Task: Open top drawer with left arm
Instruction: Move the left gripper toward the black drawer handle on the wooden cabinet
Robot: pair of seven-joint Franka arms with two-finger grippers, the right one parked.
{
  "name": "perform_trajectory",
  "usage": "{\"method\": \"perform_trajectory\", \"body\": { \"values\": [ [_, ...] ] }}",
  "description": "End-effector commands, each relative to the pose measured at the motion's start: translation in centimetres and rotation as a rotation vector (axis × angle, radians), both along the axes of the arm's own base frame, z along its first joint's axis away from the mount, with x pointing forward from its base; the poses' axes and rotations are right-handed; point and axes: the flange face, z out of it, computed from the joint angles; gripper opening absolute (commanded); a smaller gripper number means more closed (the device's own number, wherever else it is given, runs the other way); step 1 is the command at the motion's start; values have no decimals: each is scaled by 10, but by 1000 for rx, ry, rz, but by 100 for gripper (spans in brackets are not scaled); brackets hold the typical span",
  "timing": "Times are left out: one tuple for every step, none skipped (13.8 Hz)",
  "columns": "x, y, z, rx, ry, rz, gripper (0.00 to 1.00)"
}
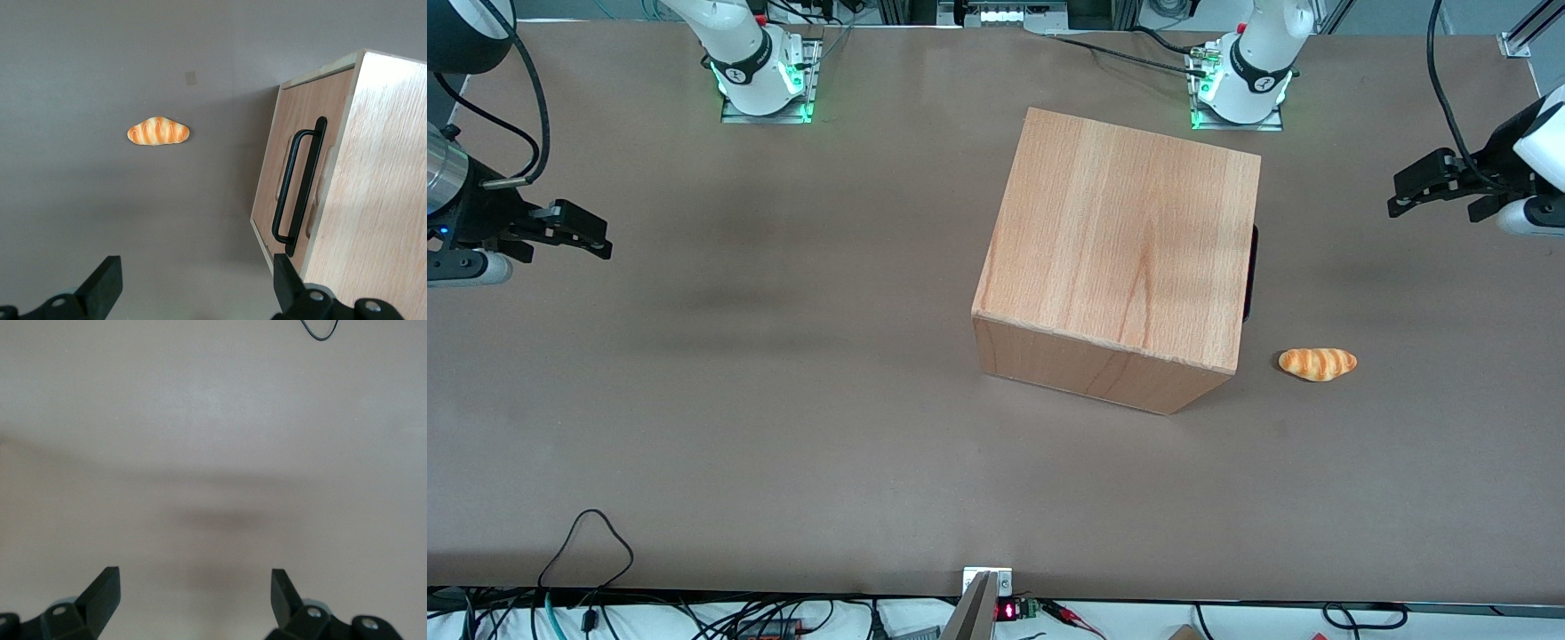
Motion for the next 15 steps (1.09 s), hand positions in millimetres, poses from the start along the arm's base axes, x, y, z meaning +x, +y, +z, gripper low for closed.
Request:
{"method": "perform_trajectory", "body": {
  "values": [
    [-7,2,3,25,-2,-5,100],
    [-7,-1,1,26,3,4,100],
    [-4,-2,-2,24,8,4,100],
    [0,2,-8,12,20,10,100],
    [5,1,-14,8,28,10,100],
    [9,1,-17,7,31,7,100],
    [10,-2,-16,7,27,-9,100],
    [10,-8,-18,5,30,-21,100],
    [13,-10,-21,5,36,-26,100],
    [19,-11,-35,3,61,-29,100],
    [24,-10,-45,4,79,-29,100],
    [25,-11,-50,4,88,-29,100],
    [26,-11,-53,5,94,-27,100],
    [29,-10,-60,6,108,-26,100],
    [31,-9,-66,6,117,-26,100]
  ]
}}
